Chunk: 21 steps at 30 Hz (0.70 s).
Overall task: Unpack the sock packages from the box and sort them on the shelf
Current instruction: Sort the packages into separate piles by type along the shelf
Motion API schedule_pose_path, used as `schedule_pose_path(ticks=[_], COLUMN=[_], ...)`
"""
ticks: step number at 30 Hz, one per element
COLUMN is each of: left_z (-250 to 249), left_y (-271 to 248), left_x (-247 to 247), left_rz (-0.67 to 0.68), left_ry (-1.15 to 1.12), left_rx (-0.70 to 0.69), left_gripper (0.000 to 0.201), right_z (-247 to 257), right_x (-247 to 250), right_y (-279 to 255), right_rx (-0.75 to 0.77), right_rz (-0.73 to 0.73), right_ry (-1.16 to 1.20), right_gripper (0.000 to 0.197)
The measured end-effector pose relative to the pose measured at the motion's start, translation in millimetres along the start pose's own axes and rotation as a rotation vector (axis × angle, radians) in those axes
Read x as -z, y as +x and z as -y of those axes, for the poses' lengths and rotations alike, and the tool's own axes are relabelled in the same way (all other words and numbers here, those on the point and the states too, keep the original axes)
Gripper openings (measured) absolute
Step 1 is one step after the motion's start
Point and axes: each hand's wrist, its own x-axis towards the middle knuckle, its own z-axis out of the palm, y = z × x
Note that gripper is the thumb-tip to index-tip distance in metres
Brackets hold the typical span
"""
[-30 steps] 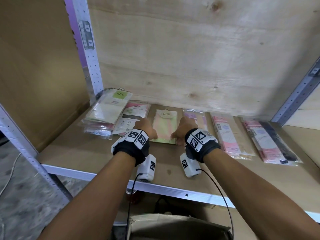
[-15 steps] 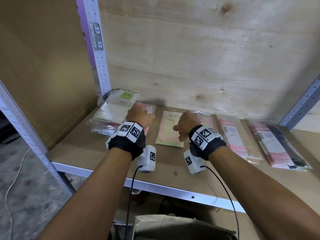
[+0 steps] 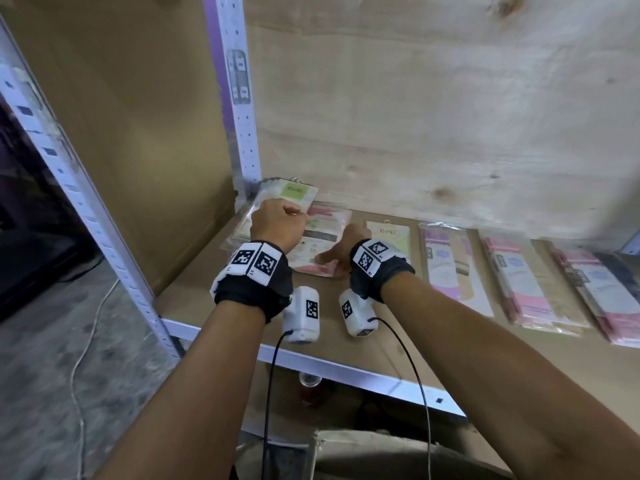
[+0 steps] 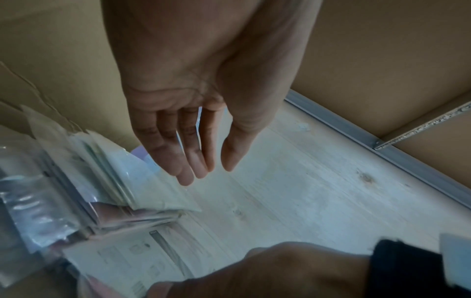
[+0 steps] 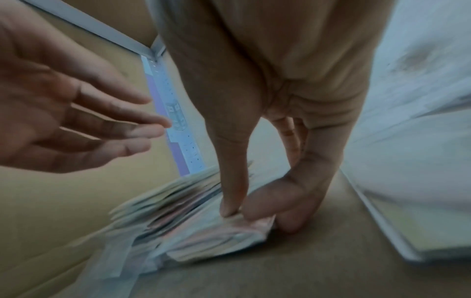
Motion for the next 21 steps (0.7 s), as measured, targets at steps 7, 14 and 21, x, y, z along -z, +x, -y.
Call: schedule_pose_path(ticks=[7,14,21], left_z=[5,-1,-20], left_y=[4,0,-15], left_x=[6,-2,-13], left_rz=[0.023,0.108,0.352], left_ry=[-0.048,-0.34,-0.639], left_rx=[0.019,0.214,0.339], left_gripper=[0.011,0.017,0.052], right_z=[-1,-12,-42], right_x=[14,45,88], right_y=[0,-27,-87], right_rx=[-0.003,0.029,0.44], right_rz=[-0.03,0.097,-0.201], right_ry=[-0.037,0.597,0.289], right_gripper=[0.054,0.015,0.011])
